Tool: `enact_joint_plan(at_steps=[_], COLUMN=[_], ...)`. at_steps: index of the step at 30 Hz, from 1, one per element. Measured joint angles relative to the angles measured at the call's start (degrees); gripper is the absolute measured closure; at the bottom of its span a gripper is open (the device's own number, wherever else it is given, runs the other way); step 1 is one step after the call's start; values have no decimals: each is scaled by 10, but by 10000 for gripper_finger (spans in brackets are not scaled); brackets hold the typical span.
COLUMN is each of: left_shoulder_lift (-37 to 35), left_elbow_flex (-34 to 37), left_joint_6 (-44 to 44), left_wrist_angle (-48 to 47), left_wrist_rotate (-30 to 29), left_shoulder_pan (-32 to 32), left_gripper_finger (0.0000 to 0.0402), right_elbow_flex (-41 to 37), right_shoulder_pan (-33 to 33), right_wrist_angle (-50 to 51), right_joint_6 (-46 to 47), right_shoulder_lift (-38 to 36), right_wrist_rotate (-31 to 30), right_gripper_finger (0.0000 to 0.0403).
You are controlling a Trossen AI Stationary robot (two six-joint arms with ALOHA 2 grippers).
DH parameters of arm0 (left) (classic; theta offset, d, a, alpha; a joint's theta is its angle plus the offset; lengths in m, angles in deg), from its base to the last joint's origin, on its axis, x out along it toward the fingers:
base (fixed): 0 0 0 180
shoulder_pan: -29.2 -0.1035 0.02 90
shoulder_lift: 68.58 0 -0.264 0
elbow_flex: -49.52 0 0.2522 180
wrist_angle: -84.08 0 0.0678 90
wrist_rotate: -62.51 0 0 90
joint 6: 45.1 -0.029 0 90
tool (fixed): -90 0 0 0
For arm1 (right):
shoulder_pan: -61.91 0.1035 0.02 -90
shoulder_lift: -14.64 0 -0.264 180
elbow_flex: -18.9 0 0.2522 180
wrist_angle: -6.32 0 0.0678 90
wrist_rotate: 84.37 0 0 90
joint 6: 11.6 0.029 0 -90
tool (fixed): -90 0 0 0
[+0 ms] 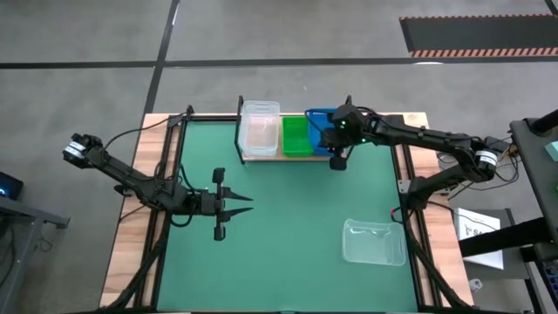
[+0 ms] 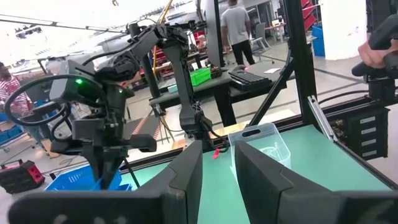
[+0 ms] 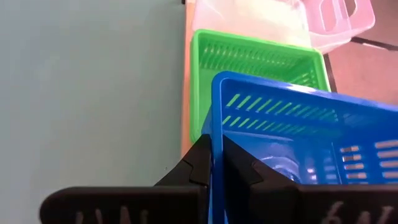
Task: Stack baskets on shelf by color
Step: Stack the blue bin on the blue bins on the shelf
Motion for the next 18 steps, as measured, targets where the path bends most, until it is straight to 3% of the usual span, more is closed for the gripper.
enact_joint_plan(at_steps=[18], left_shoulder_lift=[0], left_elbow_flex=[0], left_joint_6=[0], left_wrist_angle=[-1], left_wrist_rotate=[0], left_shoulder_pan=[0], left_gripper_finger=[323], right_elbow_flex=[-33], right_shoulder_pan=[-23], right_wrist_angle=[2], right_joint_6=[15], right_shoulder_lift=[1], right_wrist_rotate=[-2], right_gripper_finger=[390])
